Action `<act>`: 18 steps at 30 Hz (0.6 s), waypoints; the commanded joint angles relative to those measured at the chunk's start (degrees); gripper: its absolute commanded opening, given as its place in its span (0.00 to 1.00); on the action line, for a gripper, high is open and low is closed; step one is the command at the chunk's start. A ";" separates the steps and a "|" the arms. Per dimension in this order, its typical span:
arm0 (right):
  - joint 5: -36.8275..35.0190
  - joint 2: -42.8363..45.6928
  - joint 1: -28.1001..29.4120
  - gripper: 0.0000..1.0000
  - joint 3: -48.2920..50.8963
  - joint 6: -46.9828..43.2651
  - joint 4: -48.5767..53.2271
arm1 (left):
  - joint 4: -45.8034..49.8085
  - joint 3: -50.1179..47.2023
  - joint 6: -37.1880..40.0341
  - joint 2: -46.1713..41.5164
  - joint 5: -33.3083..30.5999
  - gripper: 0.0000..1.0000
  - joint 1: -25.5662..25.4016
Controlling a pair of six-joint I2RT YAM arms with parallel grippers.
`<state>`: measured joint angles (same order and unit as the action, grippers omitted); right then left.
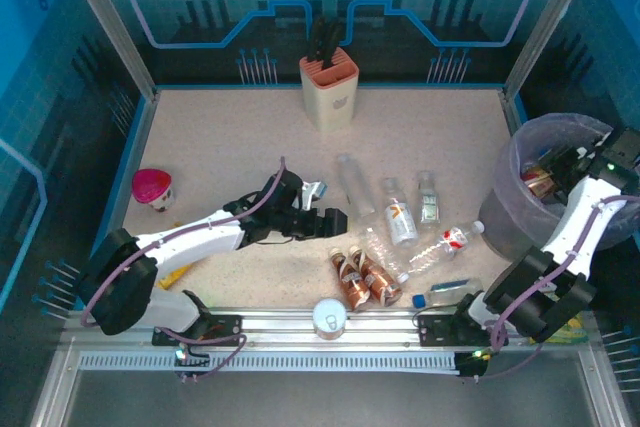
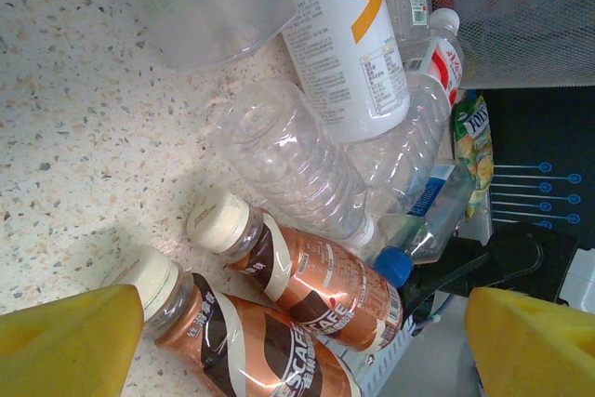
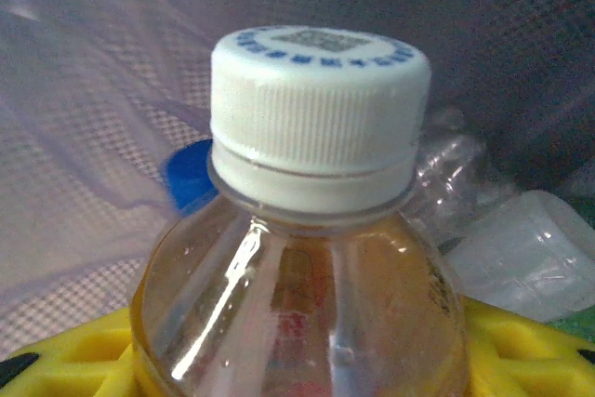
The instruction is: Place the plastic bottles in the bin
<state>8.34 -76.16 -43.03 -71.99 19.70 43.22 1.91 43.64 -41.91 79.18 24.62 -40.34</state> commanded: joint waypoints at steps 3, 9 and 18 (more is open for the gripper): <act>-0.97 -0.84 0.66 0.81 0.83 0.12 -2.66 | 2.19 0.66 1.47 -0.16 -0.10 0.95 -0.64; -1.68 -0.10 0.66 1.00 -2.65 -1.99 1.26 | 3.16 1.06 1.92 0.25 -0.45 0.99 -1.31; -0.86 3.96 0.66 1.00 -9.46 -3.16 7.66 | 3.23 1.01 2.11 0.63 -1.22 0.99 -1.93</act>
<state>7.46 -75.16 -43.03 -78.02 17.74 47.31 4.27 43.66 -41.43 79.20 24.18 -41.87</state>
